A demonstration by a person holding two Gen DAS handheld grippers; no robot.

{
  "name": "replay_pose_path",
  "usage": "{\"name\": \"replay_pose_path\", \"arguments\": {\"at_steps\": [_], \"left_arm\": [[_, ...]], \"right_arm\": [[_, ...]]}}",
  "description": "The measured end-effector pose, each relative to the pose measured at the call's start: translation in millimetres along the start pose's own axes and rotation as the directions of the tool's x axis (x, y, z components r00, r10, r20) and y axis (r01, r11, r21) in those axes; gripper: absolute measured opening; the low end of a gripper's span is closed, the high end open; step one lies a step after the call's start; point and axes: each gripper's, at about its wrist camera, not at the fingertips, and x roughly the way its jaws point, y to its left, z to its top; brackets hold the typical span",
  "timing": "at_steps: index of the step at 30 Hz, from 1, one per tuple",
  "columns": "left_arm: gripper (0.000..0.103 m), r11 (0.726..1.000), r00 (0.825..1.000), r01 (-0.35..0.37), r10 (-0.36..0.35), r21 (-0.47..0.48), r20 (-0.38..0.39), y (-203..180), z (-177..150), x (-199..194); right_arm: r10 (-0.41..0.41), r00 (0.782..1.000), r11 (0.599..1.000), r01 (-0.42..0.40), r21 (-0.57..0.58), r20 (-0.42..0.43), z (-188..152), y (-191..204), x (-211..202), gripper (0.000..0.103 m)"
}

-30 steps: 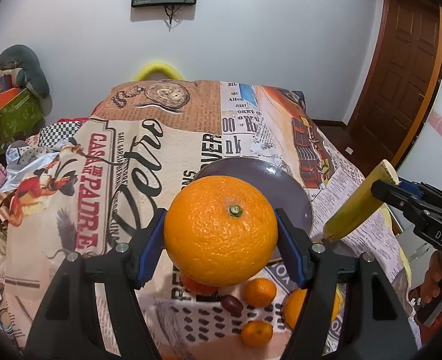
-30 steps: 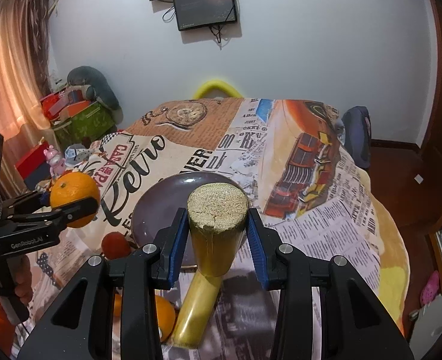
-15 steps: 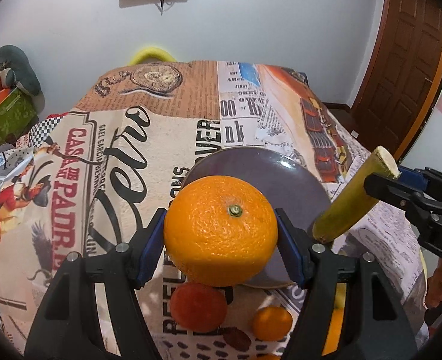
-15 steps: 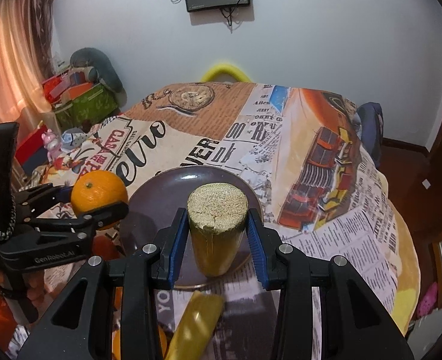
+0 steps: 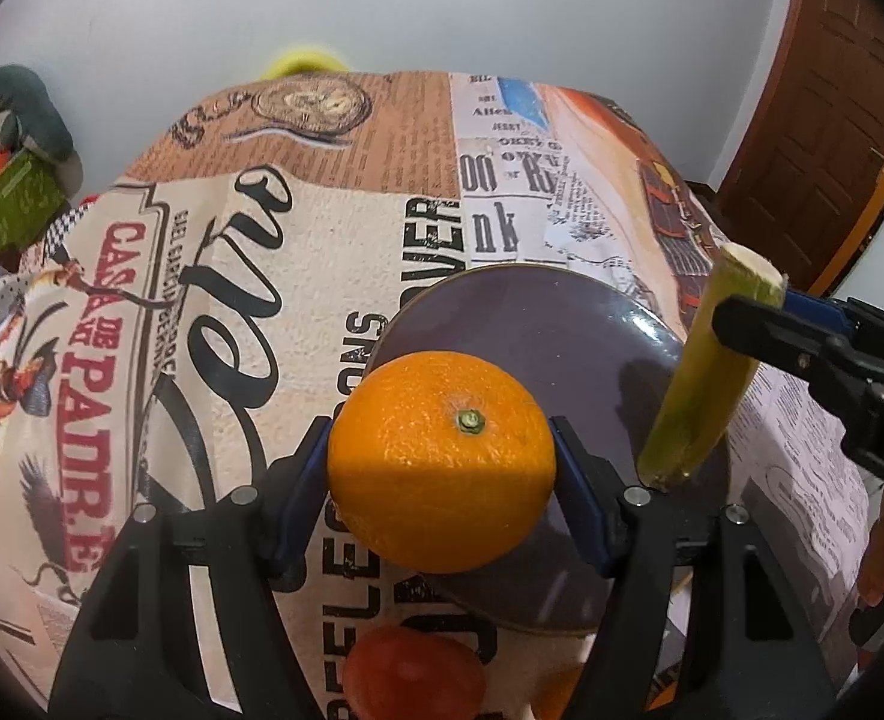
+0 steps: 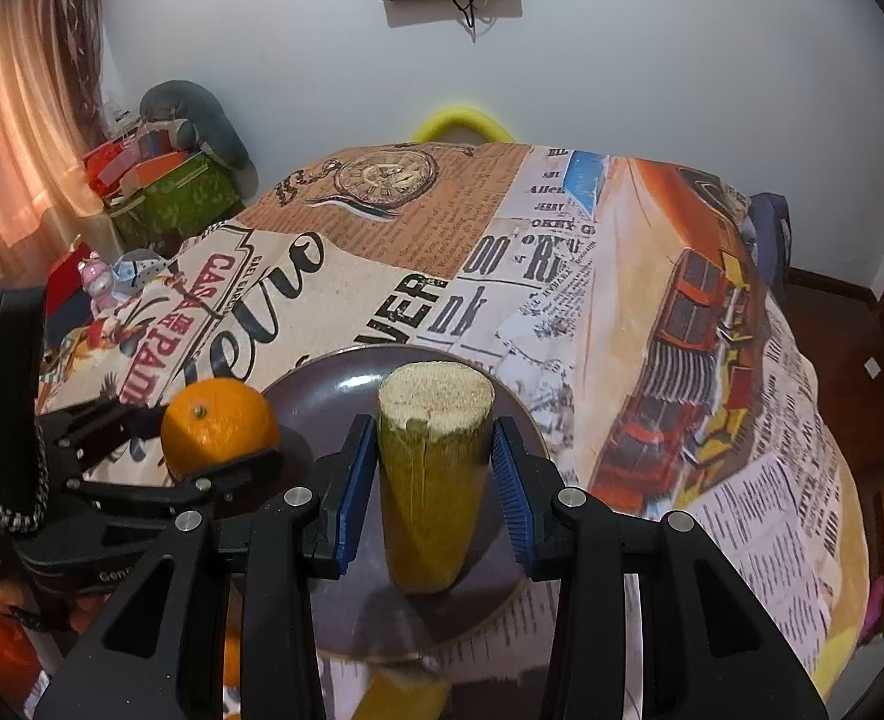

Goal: Organize fruits
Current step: 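Carry the orange with the left tool while the right tool carries the corn to the grey plate, then lower the orange onto the plate with the left tool while the right tool releases the corn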

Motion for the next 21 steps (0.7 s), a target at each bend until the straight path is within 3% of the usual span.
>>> {"name": "replay_pose_path", "arguments": {"at_steps": [13,21], "left_arm": [[0.070,0.999,0.998,0.043,-0.044,-0.003,-0.036,-4.0,6.3,13.8],[0.072,0.999,0.999,0.025,-0.025,-0.031,0.020,3.1,11.2,-4.0]], "right_arm": [[-0.016,0.999,0.999,0.018,0.032,-0.050,12.9,-4.7,30.3,0.038],[-0.014,0.993,1.000,0.014,0.000,-0.115,5.6,-1.6,41.8,0.038]]}}
